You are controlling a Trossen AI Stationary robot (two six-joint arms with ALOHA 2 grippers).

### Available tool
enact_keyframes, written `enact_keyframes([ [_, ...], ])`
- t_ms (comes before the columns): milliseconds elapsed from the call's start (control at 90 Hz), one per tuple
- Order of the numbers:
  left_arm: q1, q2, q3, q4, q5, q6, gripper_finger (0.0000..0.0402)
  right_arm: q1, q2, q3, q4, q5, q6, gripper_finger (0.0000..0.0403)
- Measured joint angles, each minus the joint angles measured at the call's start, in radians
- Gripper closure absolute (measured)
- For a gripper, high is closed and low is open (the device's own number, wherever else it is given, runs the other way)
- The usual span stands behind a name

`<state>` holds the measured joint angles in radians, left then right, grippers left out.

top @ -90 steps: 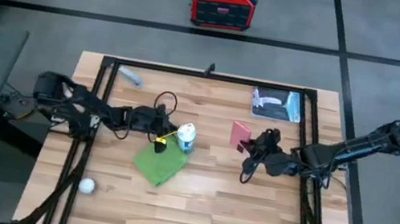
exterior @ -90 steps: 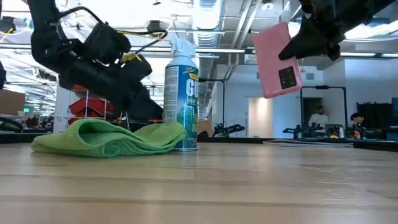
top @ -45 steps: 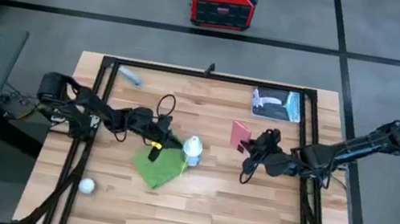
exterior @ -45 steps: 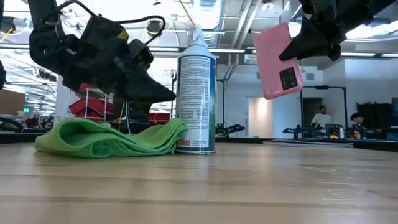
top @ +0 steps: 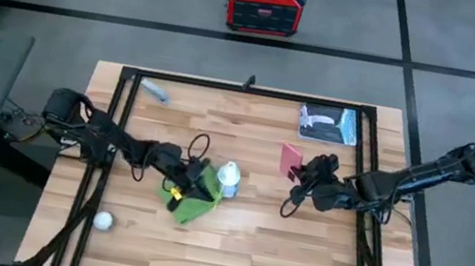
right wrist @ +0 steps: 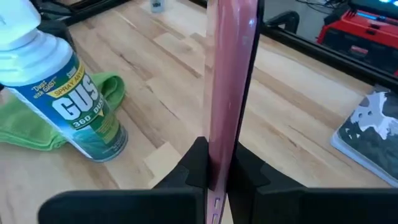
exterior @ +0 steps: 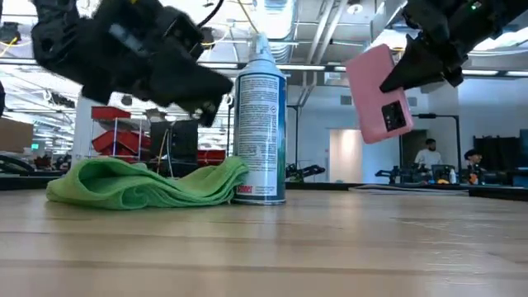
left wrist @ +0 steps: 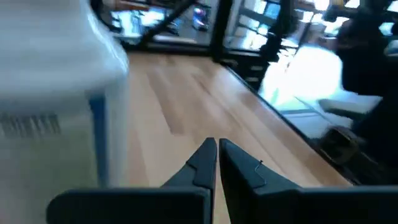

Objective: Apply microfiber cloth
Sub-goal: Spray the cellphone using the cleaning bottle

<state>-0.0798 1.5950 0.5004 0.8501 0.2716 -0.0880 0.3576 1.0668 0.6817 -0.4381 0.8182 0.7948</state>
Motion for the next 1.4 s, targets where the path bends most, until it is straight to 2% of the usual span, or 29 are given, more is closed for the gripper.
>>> enact_keyframes([
  [111, 0.001, 0.023, 0.084, -0.159, -0.082, 0.037, 0.0402, 0.003, 0.0, 0.0, 0.005, 0.0, 0.002, 0.0389],
  [200, -0.005, 0.063, 0.135, -0.183, -0.133, 0.064, 0.0402, 0.005, 0.0, 0.0, 0.011, 0.0, 0.002, 0.0389],
  [411, -0.011, 0.221, 0.22, -0.034, -0.196, 0.084, 0.0402, 0.024, 0.0, 0.001, 0.016, 0.017, 0.002, 0.0389],
  [544, -0.011, 0.338, 0.279, -0.016, -0.319, 0.083, 0.0402, 0.029, 0.0, 0.001, 0.019, 0.023, 0.002, 0.0389],
  [622, -0.01, 0.394, 0.304, -0.014, -0.346, 0.084, 0.0402, 0.029, 0.0, 0.001, 0.017, 0.023, 0.011, 0.0389],
  [756, -0.012, 0.434, 0.315, -0.009, -0.354, 0.075, 0.0402, 0.028, 0.0, 0.001, -0.005, 0.023, 0.022, 0.0389],
  [833, -0.018, 0.436, 0.315, -0.014, -0.409, 0.082, 0.0402, 0.028, 0.0, 0.001, -0.027, 0.023, 0.04, 0.0389],
  [989, -0.02, 0.358, 0.315, -0.171, -0.522, 0.128, 0.0402, 0.028, 0.0, 0.001, -0.114, 0.023, 0.115, 0.0389],
  [1200, -0.04, 0.144, 0.314, -0.516, -0.531, 0.123, 0.0402, 0.029, 0.0, 0.001, -0.154, 0.023, 0.153, 0.0389],
  [1322, -0.073, 0.038, 0.314, -0.582, -0.539, 0.185, 0.0402, 0.029, 0.0, 0.001, -0.159, 0.022, 0.151, 0.0389],
  [1400, -0.084, -0.013, 0.314, -0.625, -0.627, 0.224, 0.0402, 0.029, 0.0, 0.001, -0.157, 0.022, 0.151, 0.0389],
])
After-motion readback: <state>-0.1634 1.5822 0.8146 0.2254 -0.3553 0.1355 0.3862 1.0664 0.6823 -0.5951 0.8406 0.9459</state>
